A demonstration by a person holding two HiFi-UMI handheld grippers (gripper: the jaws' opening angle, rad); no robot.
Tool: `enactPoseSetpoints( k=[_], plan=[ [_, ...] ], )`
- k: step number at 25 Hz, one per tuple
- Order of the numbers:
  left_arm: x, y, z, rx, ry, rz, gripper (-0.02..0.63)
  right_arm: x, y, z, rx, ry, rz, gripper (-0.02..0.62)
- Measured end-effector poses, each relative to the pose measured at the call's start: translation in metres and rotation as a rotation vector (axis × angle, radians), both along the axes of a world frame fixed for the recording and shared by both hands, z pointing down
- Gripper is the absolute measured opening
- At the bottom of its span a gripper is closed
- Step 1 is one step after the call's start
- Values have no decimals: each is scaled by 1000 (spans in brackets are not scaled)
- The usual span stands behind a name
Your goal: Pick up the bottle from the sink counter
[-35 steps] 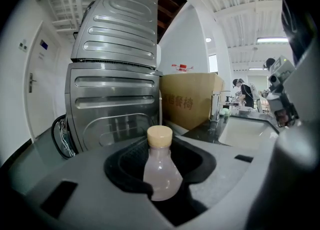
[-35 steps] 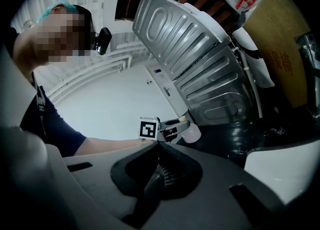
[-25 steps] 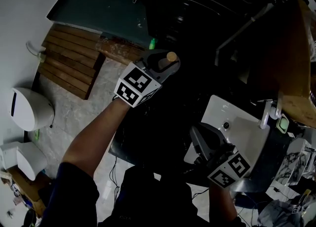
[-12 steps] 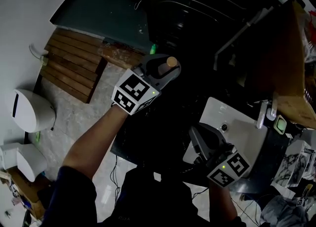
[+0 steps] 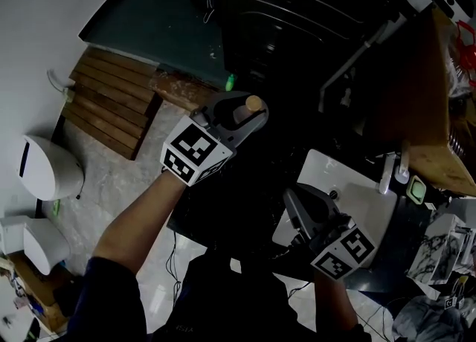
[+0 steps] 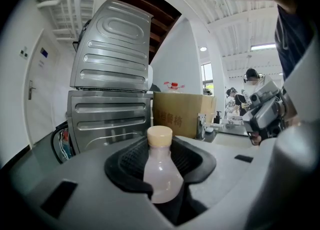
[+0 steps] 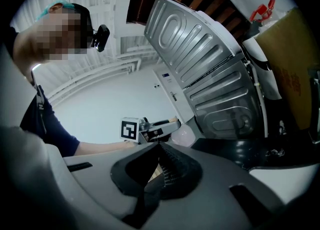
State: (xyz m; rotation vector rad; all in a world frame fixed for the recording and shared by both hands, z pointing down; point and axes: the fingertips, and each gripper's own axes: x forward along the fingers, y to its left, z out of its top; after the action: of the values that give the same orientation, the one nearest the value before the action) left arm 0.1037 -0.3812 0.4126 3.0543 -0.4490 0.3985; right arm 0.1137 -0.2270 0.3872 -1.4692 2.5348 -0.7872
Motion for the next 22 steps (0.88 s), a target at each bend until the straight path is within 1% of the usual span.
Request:
enactPoseSetpoints(
  k=[7, 22],
  plan=[
    [-14, 17, -26, 2, 33, -26, 140, 0, 6, -12, 16, 13, -6, 18],
    [-44, 74, -65, -1, 41, -50, 140, -11, 26, -40, 56, 23, -14, 18]
  ],
)
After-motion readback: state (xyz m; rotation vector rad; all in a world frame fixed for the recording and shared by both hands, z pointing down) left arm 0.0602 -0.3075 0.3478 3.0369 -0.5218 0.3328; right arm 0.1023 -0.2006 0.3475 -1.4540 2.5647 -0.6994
